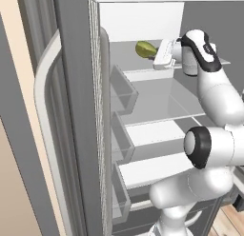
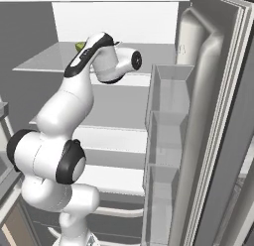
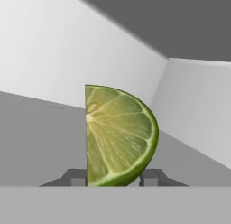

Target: There is a bowl on the dining counter. Grab a lemon wedge from the fridge and place it in the bowl. Then get the liquor bottle and glass cup from the cabinet and place them next to the bowl.

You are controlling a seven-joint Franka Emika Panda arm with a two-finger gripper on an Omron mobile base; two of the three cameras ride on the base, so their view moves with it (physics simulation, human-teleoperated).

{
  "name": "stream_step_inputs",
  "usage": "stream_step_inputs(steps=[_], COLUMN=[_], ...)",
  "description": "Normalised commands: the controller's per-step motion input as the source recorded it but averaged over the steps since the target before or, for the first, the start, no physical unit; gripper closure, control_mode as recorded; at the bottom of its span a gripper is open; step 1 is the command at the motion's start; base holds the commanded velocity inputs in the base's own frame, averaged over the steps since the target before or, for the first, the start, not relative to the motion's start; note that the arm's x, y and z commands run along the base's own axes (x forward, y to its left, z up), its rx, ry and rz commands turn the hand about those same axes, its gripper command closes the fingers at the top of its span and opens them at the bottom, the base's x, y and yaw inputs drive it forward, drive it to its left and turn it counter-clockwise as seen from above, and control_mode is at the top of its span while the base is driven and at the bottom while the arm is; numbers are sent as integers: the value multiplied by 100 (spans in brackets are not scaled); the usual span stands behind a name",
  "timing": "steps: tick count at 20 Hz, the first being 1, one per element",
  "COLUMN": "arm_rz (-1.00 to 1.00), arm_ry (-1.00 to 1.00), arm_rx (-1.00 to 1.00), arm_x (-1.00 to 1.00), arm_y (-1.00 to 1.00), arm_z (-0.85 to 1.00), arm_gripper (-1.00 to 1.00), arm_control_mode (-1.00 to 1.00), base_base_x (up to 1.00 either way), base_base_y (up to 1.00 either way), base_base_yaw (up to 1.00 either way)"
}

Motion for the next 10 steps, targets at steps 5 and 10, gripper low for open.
stream_step_inputs(steps=[5,10], arm_rz=[0,0], arm_ry=[-6,-10], arm_rx=[0,0], arm_x=[-21,-37], arm_y=[0,-4], arm_z=[0,0], arm_gripper=[100,100], arm_control_mode=[-100,-100], base_base_x=[0,0], base_base_y=[0,0], base_base_yaw=[0,0])
